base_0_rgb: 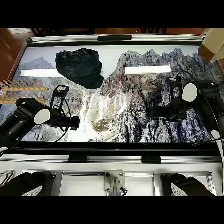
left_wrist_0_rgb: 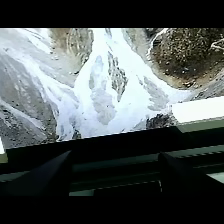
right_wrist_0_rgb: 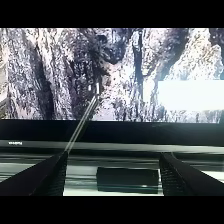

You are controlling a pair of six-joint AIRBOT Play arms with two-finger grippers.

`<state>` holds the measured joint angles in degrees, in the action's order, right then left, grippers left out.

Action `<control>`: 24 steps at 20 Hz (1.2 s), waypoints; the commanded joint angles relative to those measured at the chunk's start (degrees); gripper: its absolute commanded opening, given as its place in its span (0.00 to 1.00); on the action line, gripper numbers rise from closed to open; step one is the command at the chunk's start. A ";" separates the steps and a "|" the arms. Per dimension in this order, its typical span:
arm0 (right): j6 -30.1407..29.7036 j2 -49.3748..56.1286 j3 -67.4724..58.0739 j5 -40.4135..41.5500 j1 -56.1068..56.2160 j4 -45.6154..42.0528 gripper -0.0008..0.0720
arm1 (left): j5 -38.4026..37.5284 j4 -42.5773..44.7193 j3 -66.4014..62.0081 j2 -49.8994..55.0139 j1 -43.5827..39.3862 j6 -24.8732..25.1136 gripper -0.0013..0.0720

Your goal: Fold the shirts.

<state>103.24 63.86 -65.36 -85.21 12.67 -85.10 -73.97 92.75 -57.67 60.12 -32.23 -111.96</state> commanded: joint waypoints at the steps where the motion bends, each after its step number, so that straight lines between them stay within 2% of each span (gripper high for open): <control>1: 0.00 0.02 0.02 0.00 0.04 0.00 0.95 | 0.02 0.00 0.02 -0.02 -0.04 0.02 0.82; 17: 0.00 0.02 0.02 0.39 0.04 0.00 0.95 | 0.35 -0.20 0.02 0.00 -0.07 -0.52 0.83; 22: -0.33 0.02 0.02 0.46 0.04 -0.24 0.95 | 13.81 -0.79 0.02 0.26 -0.07 -0.72 0.82; 24: -0.44 0.02 0.02 2.01 0.04 -0.55 0.95 | 21.75 -0.79 -0.83 1.11 1.27 -2.54 0.83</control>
<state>103.09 63.86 -65.36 -84.44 12.67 -85.25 -62.78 92.03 -57.87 60.58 -31.99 -112.90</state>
